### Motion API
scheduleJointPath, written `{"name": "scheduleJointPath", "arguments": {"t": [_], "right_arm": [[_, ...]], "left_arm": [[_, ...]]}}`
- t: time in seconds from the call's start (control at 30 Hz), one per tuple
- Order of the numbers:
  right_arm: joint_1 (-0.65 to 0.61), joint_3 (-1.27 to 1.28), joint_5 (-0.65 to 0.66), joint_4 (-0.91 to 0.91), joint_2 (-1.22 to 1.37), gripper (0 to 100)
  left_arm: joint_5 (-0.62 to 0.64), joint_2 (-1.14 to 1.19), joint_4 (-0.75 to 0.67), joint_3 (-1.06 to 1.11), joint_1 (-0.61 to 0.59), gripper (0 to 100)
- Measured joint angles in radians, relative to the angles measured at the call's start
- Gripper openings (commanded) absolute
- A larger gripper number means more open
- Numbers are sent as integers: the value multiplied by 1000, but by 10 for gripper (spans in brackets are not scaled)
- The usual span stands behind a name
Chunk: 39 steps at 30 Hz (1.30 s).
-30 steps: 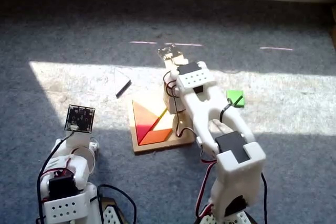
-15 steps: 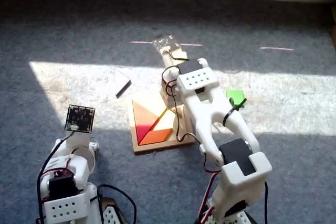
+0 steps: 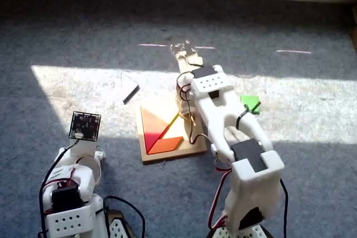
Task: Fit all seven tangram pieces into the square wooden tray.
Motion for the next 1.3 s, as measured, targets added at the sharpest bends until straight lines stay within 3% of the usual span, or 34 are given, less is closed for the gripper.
{"name": "scheduleJointPath", "arguments": {"t": [0.3, 0.63, 1.3], "right_arm": [[32, -3, 0, -12, 6, 5], [15, 95, 0, -5, -172, 5], [-21, 160, 3, -129, -86, 5]], "left_arm": [[0, 0, 0, 0, 0, 155], [0, 0, 0, 0, 0, 155], [0, 0, 0, 0, 0, 155]]}}
